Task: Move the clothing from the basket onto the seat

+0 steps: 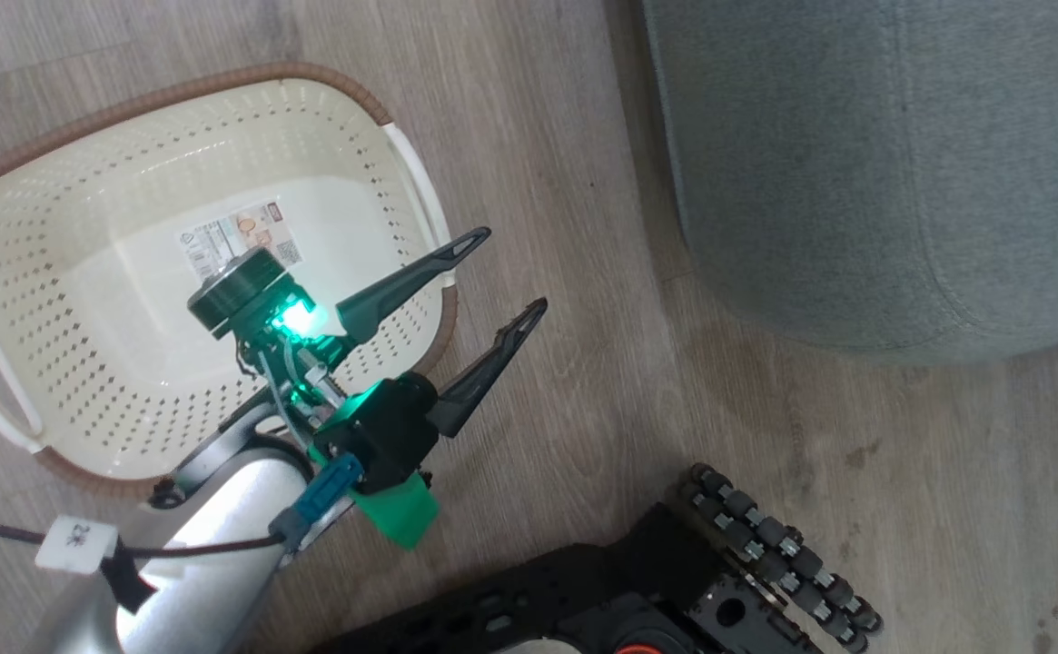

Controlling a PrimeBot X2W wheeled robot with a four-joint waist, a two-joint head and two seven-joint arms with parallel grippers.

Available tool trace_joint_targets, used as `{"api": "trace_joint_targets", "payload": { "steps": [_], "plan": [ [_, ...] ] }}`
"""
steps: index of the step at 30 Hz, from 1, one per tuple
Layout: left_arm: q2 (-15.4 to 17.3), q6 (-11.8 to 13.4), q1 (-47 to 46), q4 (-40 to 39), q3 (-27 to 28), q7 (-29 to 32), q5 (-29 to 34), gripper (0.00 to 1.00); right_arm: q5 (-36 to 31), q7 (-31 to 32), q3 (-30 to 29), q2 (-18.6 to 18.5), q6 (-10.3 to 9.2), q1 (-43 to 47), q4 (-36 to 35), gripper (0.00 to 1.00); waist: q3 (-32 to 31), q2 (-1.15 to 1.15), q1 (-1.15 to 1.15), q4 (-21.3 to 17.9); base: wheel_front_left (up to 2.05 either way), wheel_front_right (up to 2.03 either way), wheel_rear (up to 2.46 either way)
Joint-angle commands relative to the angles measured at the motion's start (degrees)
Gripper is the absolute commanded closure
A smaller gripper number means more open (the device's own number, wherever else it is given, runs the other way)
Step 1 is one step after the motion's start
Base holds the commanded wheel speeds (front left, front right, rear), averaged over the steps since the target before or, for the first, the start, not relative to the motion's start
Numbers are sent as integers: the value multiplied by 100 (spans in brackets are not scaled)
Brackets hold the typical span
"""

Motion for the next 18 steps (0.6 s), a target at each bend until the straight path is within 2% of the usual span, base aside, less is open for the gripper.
{"api": "trace_joint_targets", "payload": {
  "steps": [1, 7, 12, 13, 14, 15, 18],
  "plan": [
    [73, 39, -49, -216, 87, -27, -44, 0, -92, 45, 57, -95, -1, -82, -5, 100, 31, 0, 0, 34, 0, 0, 0],
    [64, 56, -65, -200, 72, -27, -74, 0, -217, 186, 224, 40, -1, -266, 310, 100, 61, 0, 0, 97, 0, 0, 0],
    [10, 72, -111, -216, 72, -27, -99, 0, -228, 201, 310, -19, -1, -343, 396, 100, 39, 0, 0, 113, 0, 0, 0],
    [-3, 71, -122, -212, 71, -27, -105, 0, -242, 188, 322, -48, -1, -342, 407, 71, 22, 0, 0, 114, 0, 0, 0],
    [-16, 70, -131, -202, 69, -27, -111, 0, -256, 174, 329, -73, -1, -339, 419, 46, 2, 0, 0, 112, 0, 0, 0],
    [-31, 68, -142, -192, 65, -27, -115, 0, -270, 160, 335, -86, -1, -329, 430, 0, -25, 0, 0, 108, 0, 0, 0],
    [-101, 60, -169, -158, 45, -27, -140, 0, -358, 138, 393, -110, -1, -280, 465, 0, -131, 0, 0, 94, 0, 0, 0]
  ]
}}
